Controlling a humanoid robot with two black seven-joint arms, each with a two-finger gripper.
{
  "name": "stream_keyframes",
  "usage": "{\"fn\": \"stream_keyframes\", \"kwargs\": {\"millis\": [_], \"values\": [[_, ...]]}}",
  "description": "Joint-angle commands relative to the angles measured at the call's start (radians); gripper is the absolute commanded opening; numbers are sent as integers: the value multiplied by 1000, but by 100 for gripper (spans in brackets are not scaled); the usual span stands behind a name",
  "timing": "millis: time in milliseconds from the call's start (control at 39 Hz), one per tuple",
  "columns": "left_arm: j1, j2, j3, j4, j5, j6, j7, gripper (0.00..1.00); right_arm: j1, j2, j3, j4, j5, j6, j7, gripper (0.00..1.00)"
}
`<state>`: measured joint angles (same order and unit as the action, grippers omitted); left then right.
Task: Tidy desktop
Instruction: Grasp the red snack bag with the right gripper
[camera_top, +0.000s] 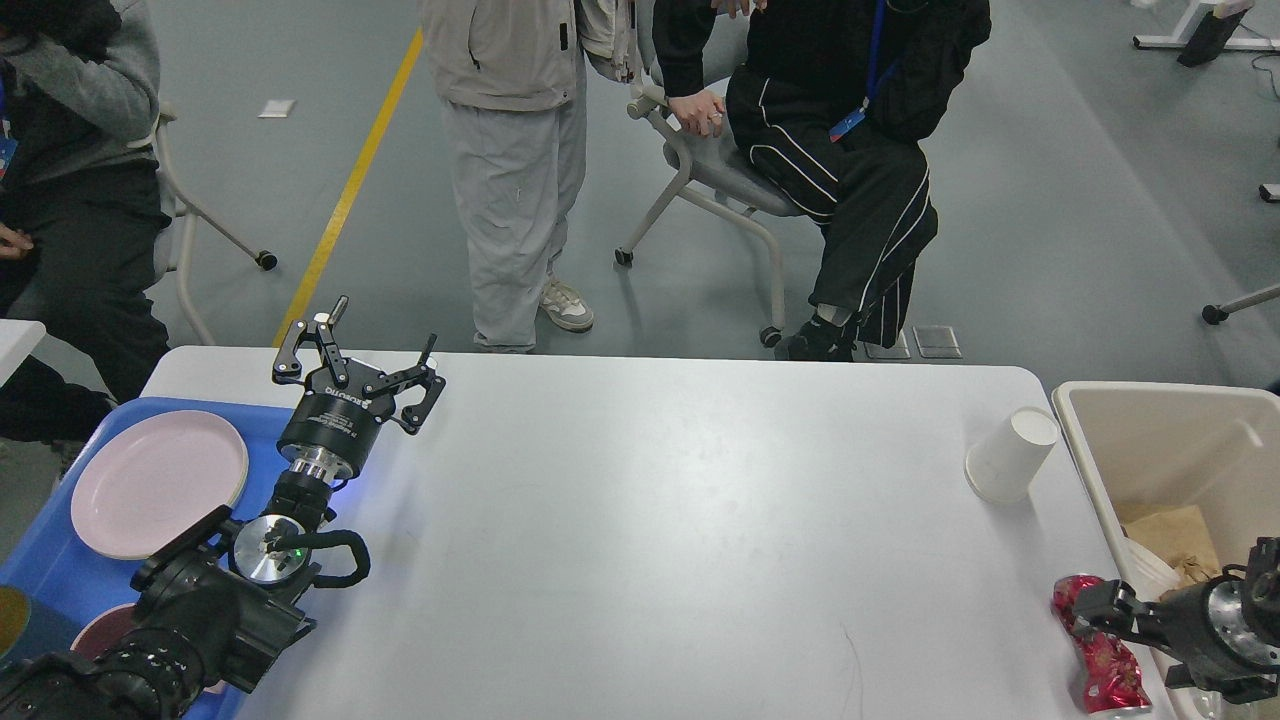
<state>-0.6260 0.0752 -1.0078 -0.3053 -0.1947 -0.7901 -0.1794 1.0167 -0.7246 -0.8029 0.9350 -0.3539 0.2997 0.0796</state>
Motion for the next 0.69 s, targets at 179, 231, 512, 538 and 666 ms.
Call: {"fn": "stream_keyframes", "kwargs": {"millis": [179, 231, 512, 538, 666], "values": [[0, 0, 0, 0, 1, 0, 0, 99, -43, -1, -15, 5, -45, -105, 203, 39], [0, 0, 0, 0, 0, 0, 0, 99, -47, -1, -19, 5, -79, -105, 209, 0], [0, 0, 0, 0, 0, 0, 0, 99, -50, -7, -27, 13, -112, -117, 207, 0], [0, 0, 0, 0, 0, 0, 0, 99, -50, -7, -27, 11, -112, -117, 207, 0], [0, 0, 0, 0, 0, 0, 0, 99, -40, -9, -27, 15, -112, -120, 207, 0]]}}
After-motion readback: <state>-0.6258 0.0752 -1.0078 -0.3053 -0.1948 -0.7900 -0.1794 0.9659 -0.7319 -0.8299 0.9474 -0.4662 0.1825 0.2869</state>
